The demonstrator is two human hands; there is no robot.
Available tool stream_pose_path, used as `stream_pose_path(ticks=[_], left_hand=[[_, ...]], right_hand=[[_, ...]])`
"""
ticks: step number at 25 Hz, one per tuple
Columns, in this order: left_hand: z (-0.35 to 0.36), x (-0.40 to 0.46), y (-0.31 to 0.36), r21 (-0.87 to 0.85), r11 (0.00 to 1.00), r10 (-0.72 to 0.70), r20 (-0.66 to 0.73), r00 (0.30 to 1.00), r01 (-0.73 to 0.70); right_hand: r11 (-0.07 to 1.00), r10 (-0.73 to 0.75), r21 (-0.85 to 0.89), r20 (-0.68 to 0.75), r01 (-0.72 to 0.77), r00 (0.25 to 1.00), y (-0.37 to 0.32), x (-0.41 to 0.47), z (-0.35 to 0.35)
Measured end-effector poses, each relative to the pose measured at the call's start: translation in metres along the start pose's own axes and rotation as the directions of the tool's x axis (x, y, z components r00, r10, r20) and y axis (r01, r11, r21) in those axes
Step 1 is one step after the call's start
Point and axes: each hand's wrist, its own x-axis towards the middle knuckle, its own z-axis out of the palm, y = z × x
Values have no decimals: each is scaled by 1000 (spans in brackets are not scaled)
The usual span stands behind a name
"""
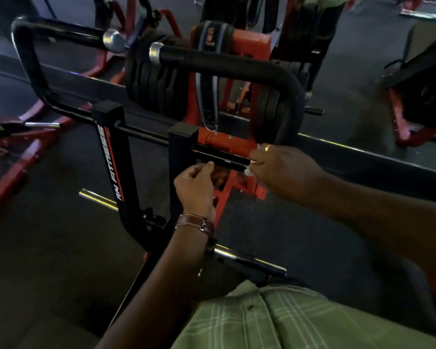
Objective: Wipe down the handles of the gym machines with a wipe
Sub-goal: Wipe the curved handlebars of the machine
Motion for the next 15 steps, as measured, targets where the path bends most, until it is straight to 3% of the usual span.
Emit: stream_pose_path(ticks=[2,4,8,10,12,13,14,15], left_hand=[[0,2,-1,219,926,316,0,949,-309],[0,11,2,322,814,498,41,866,-483],[-1,27,11,435,616,645,199,738,-656],[0,30,9,469,467,713,303,633,-750],[6,29,6,499,312,736,412,538,-809],[10,28,3,509,268,727,449,519,-818],[14,26,0,515,246,718,472,511,-821],[17,26,-2,524,229,710,487,509,-820]], right_hand=[[997,69,45,-29,-68,997,-10,23,10],[985,118,135,-68,-108,991,-29,51,21],[965,171,226,-174,-130,970,-42,26,21],[847,421,375,-37,-377,907,-42,-17,28],[554,677,635,33,-539,735,-56,-47,47],[353,805,764,47,-540,592,-64,-52,60],[19,892,885,195,-466,407,-66,-48,71],[-398,825,874,474,-279,308,-62,-35,76]])
